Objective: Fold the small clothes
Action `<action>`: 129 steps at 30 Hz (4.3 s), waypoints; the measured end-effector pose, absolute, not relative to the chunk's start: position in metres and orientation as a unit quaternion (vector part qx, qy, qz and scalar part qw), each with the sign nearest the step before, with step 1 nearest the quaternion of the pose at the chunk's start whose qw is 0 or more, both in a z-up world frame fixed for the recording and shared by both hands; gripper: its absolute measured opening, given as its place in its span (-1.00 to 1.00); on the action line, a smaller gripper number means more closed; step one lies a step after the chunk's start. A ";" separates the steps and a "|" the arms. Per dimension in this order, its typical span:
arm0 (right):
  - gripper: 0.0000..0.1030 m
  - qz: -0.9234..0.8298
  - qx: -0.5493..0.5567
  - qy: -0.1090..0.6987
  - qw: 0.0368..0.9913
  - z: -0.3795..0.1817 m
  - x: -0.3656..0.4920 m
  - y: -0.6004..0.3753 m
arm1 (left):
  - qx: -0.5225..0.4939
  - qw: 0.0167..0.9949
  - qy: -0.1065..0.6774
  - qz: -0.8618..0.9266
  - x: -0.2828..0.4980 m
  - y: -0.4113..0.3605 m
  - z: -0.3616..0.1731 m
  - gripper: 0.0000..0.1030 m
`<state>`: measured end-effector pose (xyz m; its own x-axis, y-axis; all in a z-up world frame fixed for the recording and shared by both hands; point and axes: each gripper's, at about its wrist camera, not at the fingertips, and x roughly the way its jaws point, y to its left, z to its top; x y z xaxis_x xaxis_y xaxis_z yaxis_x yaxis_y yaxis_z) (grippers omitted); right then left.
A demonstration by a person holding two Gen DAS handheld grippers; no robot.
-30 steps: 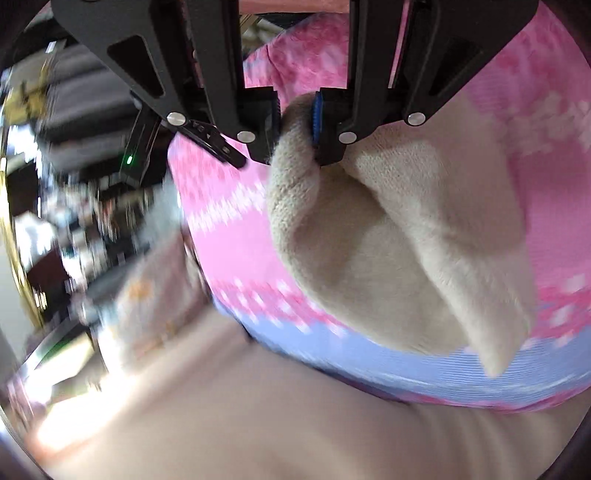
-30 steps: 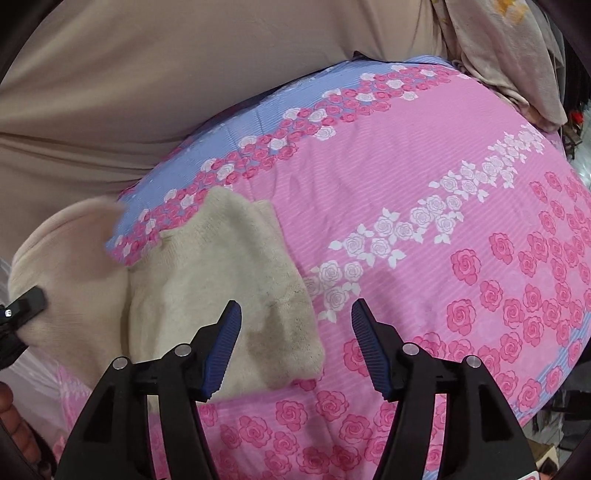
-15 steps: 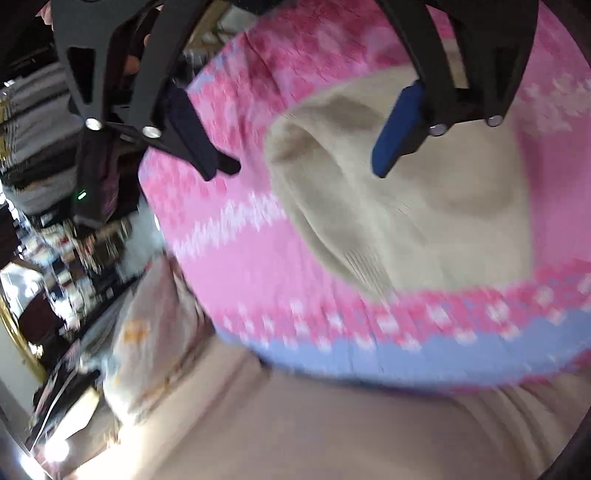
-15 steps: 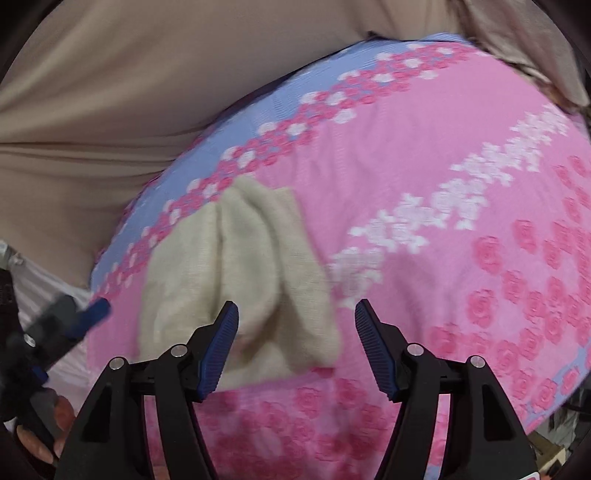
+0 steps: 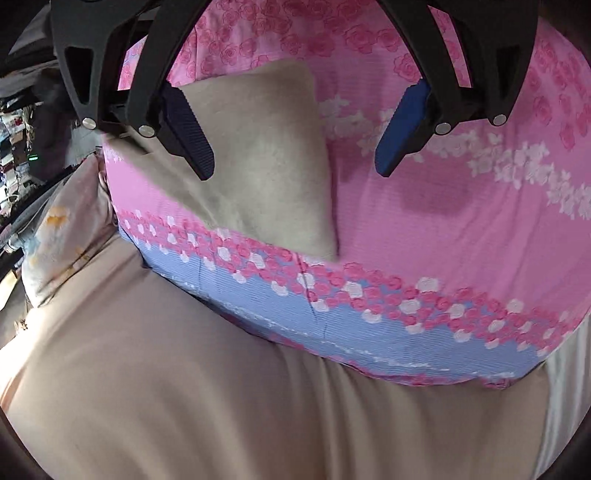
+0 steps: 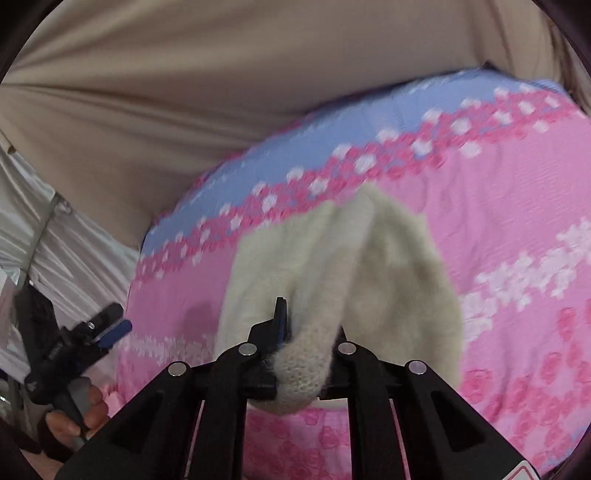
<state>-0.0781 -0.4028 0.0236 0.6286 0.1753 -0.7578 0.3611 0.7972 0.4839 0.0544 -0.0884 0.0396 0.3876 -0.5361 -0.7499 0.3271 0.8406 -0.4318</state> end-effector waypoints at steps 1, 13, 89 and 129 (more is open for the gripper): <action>-0.80 -0.069 0.303 0.437 0.844 0.019 -0.085 -0.409 | -0.106 0.827 0.487 -0.261 0.054 -0.089 0.040 0.68; -0.35 -0.183 0.197 0.437 0.858 0.017 -0.091 -0.406 | -0.034 0.813 0.508 -0.282 0.044 -0.123 0.027 0.68; -0.81 -0.037 0.160 0.528 0.833 -0.024 -0.034 -0.343 | 0.023 0.787 0.550 -0.278 0.067 -0.144 -0.007 0.68; 0.19 -0.171 0.210 0.479 0.835 0.002 -0.099 -0.378 | 0.081 0.828 0.507 -0.224 -0.009 -0.208 0.005 0.71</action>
